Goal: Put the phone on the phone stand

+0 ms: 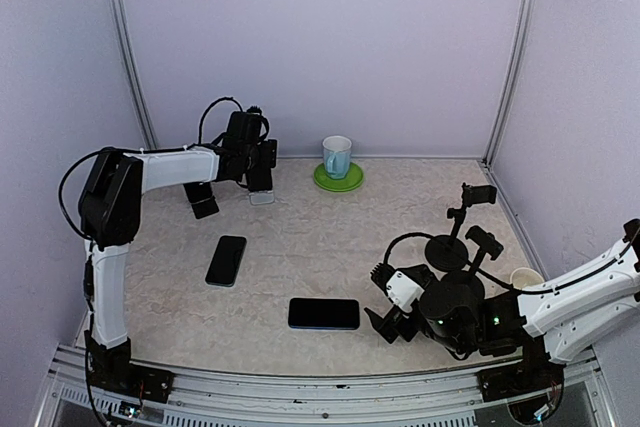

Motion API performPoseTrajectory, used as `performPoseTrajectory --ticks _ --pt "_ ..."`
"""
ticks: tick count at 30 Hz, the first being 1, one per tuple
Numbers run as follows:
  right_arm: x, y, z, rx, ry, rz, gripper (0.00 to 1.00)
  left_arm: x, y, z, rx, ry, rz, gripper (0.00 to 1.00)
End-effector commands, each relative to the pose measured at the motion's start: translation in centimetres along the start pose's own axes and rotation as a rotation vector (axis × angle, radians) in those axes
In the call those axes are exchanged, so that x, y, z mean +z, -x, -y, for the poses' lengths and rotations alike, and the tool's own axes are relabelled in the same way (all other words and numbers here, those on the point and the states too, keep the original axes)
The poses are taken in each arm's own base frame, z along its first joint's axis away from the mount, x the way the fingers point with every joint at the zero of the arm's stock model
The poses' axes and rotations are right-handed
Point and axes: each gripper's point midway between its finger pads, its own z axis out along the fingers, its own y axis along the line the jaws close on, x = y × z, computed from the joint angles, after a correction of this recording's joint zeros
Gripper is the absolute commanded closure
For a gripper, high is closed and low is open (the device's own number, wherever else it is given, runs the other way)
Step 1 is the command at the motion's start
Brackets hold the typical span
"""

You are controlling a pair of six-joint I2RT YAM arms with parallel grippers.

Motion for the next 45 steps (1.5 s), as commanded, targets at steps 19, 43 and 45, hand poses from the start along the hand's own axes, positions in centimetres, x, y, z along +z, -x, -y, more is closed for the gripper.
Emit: performPoseTrajectory --ticks 19,43,45 --pt "0.3 -0.1 0.3 0.010 -0.007 0.001 0.00 1.0 1.0 -1.2 -0.045 0.049 0.047 0.39" --pt "0.5 -0.4 0.2 0.004 -0.006 -0.009 0.00 2.5 1.4 -2.0 -0.038 0.066 0.056 0.17" --pt "0.5 -0.4 0.2 0.004 -0.007 -0.010 0.00 2.6 1.5 -2.1 -0.034 0.068 0.057 0.16"
